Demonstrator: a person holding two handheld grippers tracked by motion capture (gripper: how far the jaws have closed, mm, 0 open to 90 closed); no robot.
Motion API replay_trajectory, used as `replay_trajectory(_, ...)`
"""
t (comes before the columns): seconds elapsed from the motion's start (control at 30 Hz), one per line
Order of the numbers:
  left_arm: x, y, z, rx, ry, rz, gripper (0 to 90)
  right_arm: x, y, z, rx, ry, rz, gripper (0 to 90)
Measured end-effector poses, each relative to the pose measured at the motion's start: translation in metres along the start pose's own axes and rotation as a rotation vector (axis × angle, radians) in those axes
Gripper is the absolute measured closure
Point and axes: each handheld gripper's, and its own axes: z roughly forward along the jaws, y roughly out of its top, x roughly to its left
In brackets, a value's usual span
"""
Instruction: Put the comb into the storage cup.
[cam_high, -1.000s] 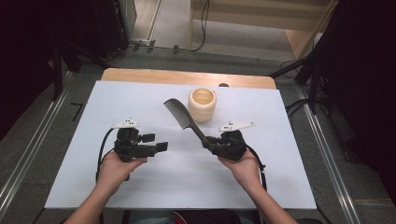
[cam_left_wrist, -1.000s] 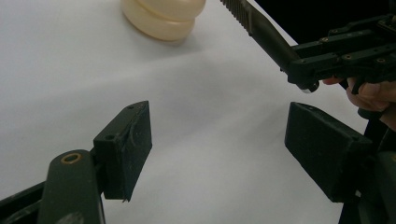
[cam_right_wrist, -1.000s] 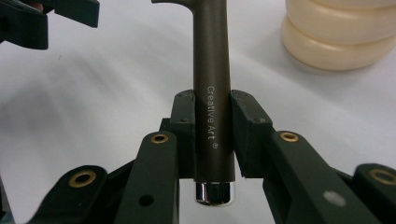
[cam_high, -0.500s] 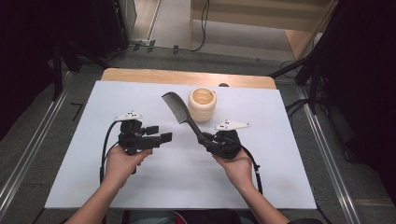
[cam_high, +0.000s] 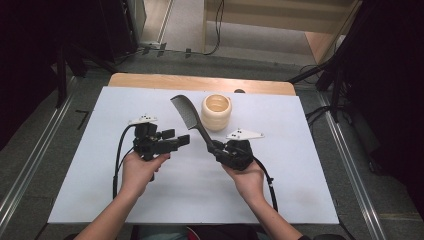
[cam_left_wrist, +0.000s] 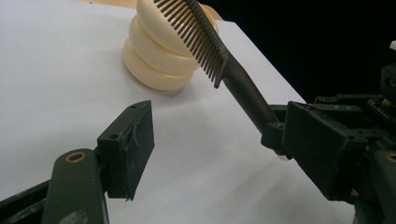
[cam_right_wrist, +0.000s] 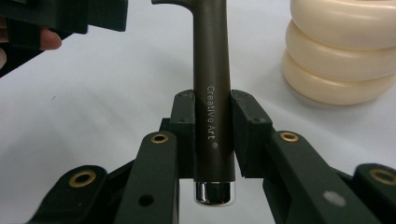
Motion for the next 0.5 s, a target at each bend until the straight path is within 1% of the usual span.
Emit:
replay_trajectory(0.1, -0.002, 0.0, 0.003, -0.015, 0.004, -0.013, 25.9, 0.001, 0.0, 0.001, -0.008, 0.002, 0.005, 70.4)
replay_trajectory(0.17, -0.003, 0.001, 0.005, -0.025, 0.0, -0.025, 26.8, 0.003, 0.0, 0.002, -0.015, -0.001, 0.009, 70.4)
replay_trajectory(0.33, -0.007, 0.001, 0.011, -0.049, 0.009, -0.025, 26.7, 0.004, 0.0, 0.003, -0.026, 0.008, 0.019, 70.4)
replay_trajectory(0.37, -0.008, 0.001, 0.013, -0.053, 0.013, -0.027, 26.8, 0.004, 0.0, 0.003, -0.025, 0.008, 0.019, 70.4)
replay_trajectory(0.5, -0.01, 0.001, 0.017, -0.073, 0.008, -0.044, 26.8, 0.005, 0.0, 0.004, -0.026, 0.013, 0.025, 70.4)
